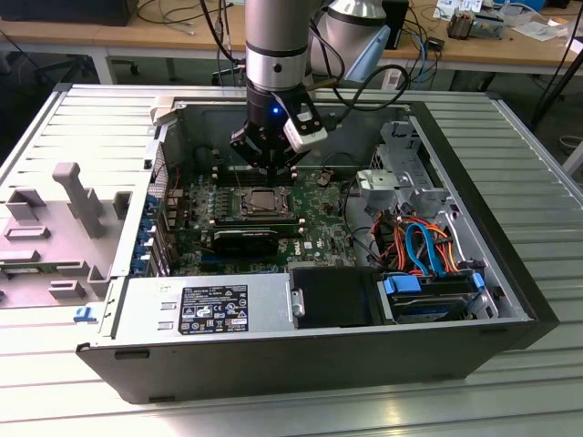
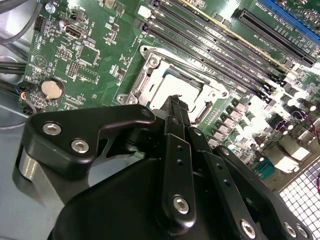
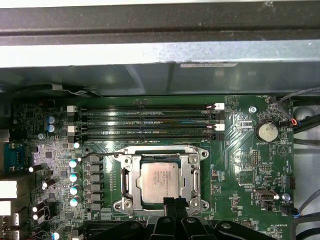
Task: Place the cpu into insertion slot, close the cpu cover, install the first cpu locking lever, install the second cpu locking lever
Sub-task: 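Install the first cpu locking lever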
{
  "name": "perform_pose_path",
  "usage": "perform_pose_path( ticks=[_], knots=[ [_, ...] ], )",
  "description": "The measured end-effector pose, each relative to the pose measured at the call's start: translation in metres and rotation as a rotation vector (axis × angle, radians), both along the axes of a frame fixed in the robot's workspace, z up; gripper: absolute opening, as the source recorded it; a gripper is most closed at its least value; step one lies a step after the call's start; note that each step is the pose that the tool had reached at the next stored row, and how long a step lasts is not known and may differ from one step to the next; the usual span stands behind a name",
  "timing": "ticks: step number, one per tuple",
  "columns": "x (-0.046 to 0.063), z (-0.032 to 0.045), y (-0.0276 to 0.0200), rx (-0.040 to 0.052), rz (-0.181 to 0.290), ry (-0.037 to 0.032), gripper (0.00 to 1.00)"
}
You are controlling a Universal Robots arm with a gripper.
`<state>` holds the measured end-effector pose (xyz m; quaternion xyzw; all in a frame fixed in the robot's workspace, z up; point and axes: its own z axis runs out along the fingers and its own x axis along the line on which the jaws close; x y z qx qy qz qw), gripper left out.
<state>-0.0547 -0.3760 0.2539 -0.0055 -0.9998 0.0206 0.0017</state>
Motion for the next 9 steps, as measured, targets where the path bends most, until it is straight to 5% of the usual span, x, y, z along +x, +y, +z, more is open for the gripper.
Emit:
perform_pose_path(
  ticks=[9],
  knots=[
    [0.0000, 0.0000, 0.0000, 0.0000, 0.008, 0.0000, 0.11]
  ],
)
